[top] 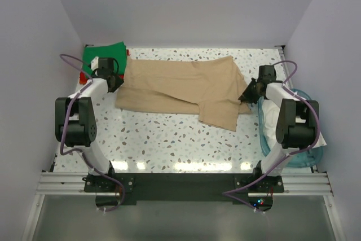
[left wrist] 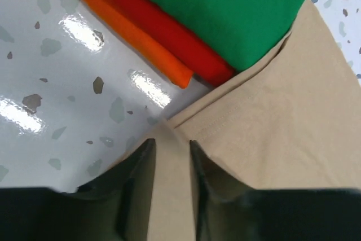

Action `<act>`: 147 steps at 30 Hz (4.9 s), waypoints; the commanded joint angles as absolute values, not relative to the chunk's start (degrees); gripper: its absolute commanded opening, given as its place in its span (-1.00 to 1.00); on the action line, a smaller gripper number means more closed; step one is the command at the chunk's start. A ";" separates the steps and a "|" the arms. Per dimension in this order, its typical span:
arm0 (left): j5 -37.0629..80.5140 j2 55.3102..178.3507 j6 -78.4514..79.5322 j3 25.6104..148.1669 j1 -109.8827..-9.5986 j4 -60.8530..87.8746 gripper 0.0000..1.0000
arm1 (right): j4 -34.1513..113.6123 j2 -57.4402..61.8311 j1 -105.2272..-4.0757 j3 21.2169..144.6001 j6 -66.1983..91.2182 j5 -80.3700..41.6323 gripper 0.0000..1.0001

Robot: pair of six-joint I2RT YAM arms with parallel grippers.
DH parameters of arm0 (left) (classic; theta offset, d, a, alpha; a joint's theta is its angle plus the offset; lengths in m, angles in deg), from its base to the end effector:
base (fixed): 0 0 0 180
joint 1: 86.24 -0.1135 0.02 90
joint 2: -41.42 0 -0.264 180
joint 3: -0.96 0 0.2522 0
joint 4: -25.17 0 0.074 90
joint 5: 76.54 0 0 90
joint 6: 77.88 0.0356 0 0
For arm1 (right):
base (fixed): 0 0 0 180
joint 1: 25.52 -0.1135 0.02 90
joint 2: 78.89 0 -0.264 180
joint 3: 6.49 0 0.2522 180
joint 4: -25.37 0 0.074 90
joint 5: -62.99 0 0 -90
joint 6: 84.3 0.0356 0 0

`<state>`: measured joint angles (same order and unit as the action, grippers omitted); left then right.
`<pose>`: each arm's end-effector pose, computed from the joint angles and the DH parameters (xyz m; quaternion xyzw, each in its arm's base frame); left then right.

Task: Fold and stack the t-shirts
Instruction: Fold the tshirt

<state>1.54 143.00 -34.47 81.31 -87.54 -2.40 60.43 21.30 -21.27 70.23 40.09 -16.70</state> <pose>0.3795 0.0160 0.1989 -0.4112 0.8360 -0.0450 0.3604 0.3545 -0.0200 0.1799 0.2942 0.9127 0.1537 0.2383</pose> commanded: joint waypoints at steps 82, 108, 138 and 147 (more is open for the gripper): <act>-14.48 94.26 -45.88 46.36 -87.73 -16.44 -1.00 | 75.07 -11.81 -24.65 55.18 33.38 -27.45 -1.00; 2.29 83.52 -40.45 41.88 -87.47 -12.34 0.18 | 77.82 -20.88 -34.53 49.47 36.35 -27.96 0.08; 13.20 86.07 -33.32 43.63 -86.68 -1.78 0.18 | 83.26 -16.84 -55.93 38.91 51.92 -38.17 -0.07; 13.20 86.77 -32.88 42.41 -86.68 -0.46 0.19 | 81.59 -16.31 -56.11 39.09 53.33 -40.20 -0.35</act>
<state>12.45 86.44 -34.56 41.81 -86.95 -4.19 82.36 -16.63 -55.89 37.45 51.52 -37.77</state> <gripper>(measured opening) 0.594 0.343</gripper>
